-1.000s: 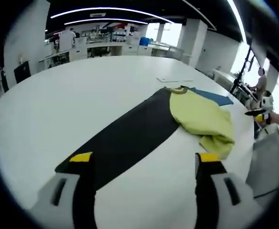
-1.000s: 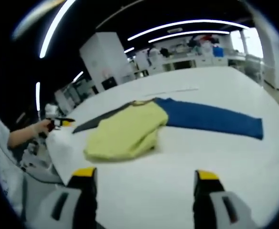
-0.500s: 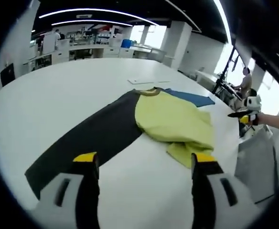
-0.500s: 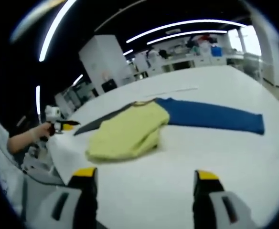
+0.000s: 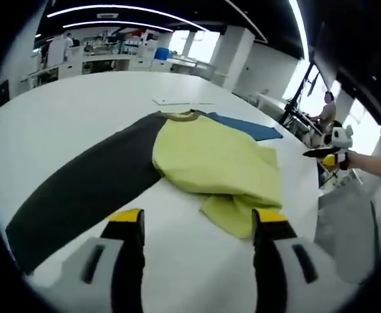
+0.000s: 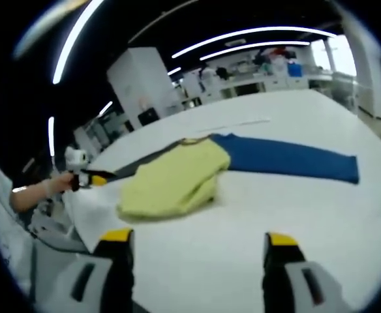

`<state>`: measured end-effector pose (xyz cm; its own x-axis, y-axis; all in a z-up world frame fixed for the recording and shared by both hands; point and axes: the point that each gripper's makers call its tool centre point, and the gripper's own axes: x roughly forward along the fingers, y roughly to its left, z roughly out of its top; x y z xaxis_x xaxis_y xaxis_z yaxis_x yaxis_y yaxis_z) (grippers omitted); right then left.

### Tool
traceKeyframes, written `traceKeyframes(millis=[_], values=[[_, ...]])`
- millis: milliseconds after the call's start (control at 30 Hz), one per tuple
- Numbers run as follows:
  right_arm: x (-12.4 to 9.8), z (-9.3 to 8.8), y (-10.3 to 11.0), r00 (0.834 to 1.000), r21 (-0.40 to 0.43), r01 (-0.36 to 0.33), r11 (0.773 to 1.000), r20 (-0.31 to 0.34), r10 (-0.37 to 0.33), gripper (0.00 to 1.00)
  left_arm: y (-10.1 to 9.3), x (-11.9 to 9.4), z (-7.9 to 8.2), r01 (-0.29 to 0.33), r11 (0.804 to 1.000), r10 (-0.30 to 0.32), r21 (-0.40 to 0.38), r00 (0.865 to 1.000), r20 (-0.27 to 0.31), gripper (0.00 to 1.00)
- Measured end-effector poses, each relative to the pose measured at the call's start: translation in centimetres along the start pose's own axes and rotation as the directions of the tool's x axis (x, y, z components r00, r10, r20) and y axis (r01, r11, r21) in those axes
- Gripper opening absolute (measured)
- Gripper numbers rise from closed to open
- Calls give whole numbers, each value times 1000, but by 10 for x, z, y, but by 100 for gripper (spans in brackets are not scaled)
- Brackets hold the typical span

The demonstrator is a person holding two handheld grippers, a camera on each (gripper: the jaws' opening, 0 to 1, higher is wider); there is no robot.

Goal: Fold the garment on the visible template until the final outline fits inside the template.

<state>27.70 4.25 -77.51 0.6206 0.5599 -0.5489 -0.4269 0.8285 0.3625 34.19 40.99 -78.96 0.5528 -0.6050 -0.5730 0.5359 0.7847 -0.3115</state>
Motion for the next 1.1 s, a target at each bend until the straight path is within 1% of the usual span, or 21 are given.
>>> traceKeyframes(millis=[133,167,267,300,367,467,533,600,733,800,867,933,967,1000,1033,1067,1100], values=[[-1,1,-2,1000,1,5,1000,-1,-5,81,-4,4,-1,30,999,-30,14,1000,-6,58],[-1,1,-2,1000,1,4,1000,-1,-4,81,-8,7,-1,38,999,-37,23,999,-14,57],[-1,0,-1,1000,1,4,1000,-3,-4,81,-8,14,-1,47,998,-46,35,999,-29,54],[0,0,-1,1000,2,4,1000,-4,-4,81,-12,18,-3,50,998,-48,42,998,-39,52],[-1,-1,-1,1000,5,4,1000,-5,-4,81,-13,23,-6,46,998,-43,51,998,-49,46],[-2,-3,-2,1000,7,7,1000,-7,-7,81,-11,34,-10,13,998,-9,61,997,-77,39],[-3,-4,-3,1000,12,10,1000,-7,-10,81,-10,39,-13,1,998,5,71,996,-85,33],[-4,-5,-4,1000,15,13,1000,-8,-13,80,-8,42,-13,1,998,4,70,997,-81,29],[-6,-7,-4,1000,26,17,1000,-7,-17,80,-4,50,-17,3,997,5,81,995,-102,26],[-8,-8,-4,1000,31,20,999,-7,-20,79,-7,52,-16,3,996,7,88,994,-109,23],[-8,-9,-4,1000,33,22,999,-6,-21,79,-8,55,-17,9,997,-1,74,994,-108,23],[-9,-11,-4,1000,37,24,999,-6,-24,79,-5,59,-22,5,997,4,74,993,-121,22],[-9,-11,-4,1000,40,25,999,-6,-25,79,-5,59,-26,0,996,12,86,991,-136,21],[-9,-12,-5,1000,40,25,999,-7,-25,79,-4,61,-20,0,994,11,107,994,-105,17],[-9,-12,-5,1000,40,27,999,-8,-26,79,-7,59,-22,1,997,9,75,992,-122,15],[-10,-13,-5,1000,40,27,999,-9,-27,79,-8,59,-23,0,998,8,65,992,-122,13],[-10,-13,-5,1000,41,27,999,-9,-27,79,-8,59,-25,-2,998,10,62,992,-124,9]])
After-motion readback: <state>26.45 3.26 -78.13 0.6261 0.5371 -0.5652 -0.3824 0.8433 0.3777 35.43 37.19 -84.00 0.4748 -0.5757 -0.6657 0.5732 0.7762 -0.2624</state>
